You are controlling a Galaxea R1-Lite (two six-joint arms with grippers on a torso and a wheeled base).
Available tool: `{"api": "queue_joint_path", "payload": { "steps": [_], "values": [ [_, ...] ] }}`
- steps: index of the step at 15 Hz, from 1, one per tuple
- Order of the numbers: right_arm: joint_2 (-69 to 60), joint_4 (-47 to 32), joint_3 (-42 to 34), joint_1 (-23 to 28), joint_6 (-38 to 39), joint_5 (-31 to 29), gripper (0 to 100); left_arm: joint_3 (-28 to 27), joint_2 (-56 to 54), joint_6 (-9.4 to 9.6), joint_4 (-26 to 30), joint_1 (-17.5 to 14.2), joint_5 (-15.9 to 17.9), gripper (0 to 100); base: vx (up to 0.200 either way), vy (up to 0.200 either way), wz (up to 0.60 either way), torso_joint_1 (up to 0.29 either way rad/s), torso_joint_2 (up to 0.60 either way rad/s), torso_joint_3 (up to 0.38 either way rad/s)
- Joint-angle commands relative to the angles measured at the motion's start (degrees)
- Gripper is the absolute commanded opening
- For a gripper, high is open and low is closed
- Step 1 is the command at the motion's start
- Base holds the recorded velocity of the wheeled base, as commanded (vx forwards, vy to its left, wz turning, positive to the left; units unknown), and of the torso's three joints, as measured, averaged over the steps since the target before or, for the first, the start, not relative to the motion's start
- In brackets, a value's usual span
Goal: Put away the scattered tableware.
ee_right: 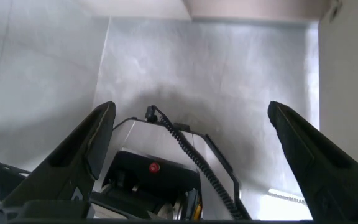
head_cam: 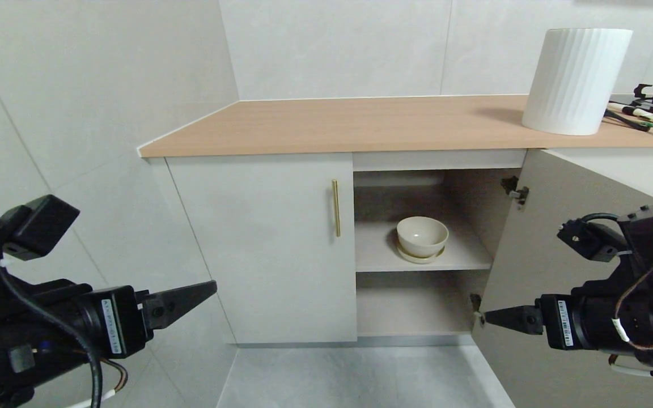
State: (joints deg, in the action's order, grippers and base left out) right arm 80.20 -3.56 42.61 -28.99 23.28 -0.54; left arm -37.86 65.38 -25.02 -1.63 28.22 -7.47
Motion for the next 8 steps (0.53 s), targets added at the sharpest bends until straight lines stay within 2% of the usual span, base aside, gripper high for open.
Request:
{"api": "queue_joint_path", "payload": {
  "steps": [1,3,8],
  "values": [
    [0.66,-0.04,0.02,-0.01,0.01,0.01,100,-0.02,0.45,-0.03,-0.04,-0.01,0.09,100,-0.200,0.000,0.00,-0.002,0.01,0.007],
    [0.83,-0.04,-0.07,-0.01,0.01,0.01,100,-0.02,0.45,-0.03,-0.04,-0.01,0.09,100,-0.200,0.000,0.00,0.002,0.00,0.000],
    [1.27,-0.04,-0.07,-0.01,0.09,0.01,100,-0.02,0.36,-0.03,-0.04,-0.01,0.09,100,0.000,0.000,0.00,0.000,0.00,0.000]
  ]
}}
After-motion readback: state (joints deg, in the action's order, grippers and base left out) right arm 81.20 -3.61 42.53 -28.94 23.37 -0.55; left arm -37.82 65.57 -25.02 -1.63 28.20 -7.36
